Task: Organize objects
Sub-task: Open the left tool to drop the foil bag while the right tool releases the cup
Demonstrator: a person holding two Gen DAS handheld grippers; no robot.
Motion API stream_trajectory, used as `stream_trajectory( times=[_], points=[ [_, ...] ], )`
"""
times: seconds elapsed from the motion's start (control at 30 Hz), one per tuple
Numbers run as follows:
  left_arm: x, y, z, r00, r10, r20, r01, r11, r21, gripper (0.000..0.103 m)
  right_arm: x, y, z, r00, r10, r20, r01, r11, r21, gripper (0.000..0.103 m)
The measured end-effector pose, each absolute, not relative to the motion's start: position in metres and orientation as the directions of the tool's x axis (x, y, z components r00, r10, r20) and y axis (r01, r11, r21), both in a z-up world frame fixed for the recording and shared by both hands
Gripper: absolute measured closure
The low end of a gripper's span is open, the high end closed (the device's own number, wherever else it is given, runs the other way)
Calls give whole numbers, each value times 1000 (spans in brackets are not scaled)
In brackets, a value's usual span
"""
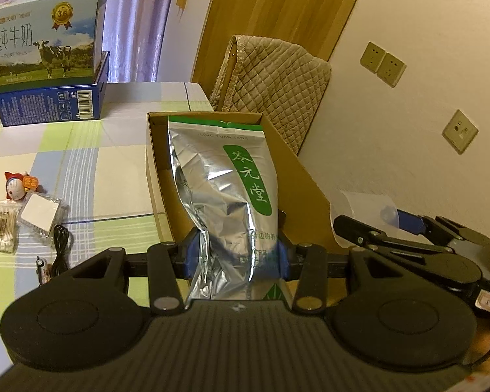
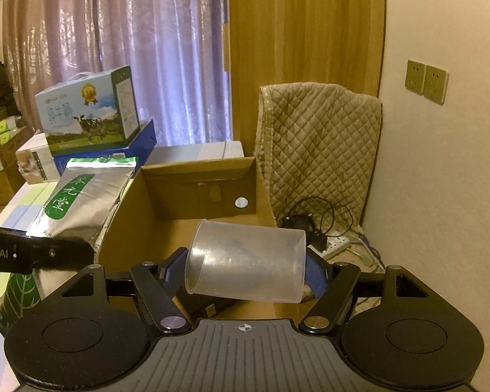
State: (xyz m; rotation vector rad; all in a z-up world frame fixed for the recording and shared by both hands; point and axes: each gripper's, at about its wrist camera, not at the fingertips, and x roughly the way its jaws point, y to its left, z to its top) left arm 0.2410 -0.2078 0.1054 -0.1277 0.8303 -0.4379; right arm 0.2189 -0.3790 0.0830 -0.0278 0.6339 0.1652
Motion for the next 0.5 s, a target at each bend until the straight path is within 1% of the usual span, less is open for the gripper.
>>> stream_trajectory(
  times=[0.2, 0.3, 0.5],
  points=[
    [257, -214, 99, 594, -439, -674, 315, 898, -307, 62, 231, -382, 81, 791, 137, -597, -155, 988, 21, 33],
    [263, -219, 95, 593, -450, -668, 322, 893, -315, 54, 233, -382, 80, 789, 136, -599, -151, 988, 27, 33],
    [254, -210, 94, 610, -425, -669, 314, 905, -288, 54, 228, -381, 79, 784, 146, -604, -159, 987, 31, 33]
  ],
)
